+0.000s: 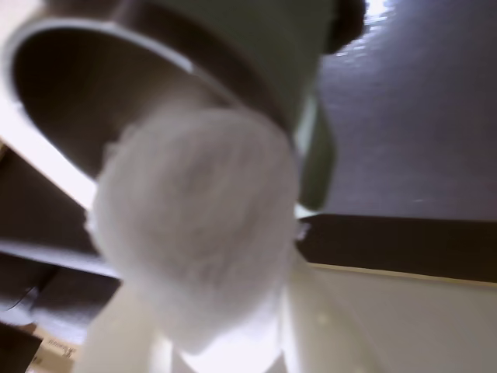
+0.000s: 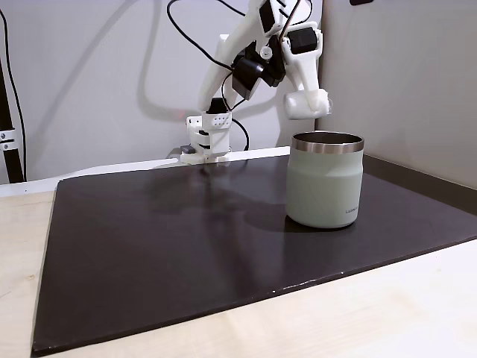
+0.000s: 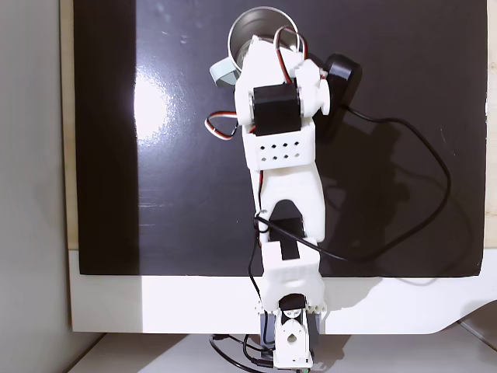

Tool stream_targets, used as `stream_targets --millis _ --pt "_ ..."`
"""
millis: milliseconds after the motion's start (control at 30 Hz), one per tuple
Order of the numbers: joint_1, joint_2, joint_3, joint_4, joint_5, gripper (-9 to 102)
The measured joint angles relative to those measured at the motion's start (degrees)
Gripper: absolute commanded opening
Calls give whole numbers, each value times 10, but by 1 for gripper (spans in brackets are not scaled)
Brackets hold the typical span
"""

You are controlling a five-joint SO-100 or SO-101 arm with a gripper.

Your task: Grasp a gauze and put it in the cup.

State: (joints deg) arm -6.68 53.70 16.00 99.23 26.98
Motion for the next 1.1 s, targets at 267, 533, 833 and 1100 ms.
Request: stream_targets --millis 267,533,833,1100 --pt "-12 -65 -97 -11 2 1" --pt "-19 -80 -105 -18 9 6" --pt "-21 -80 -105 -18 4 42" --pt "-22 -80 -105 -18 1 41"
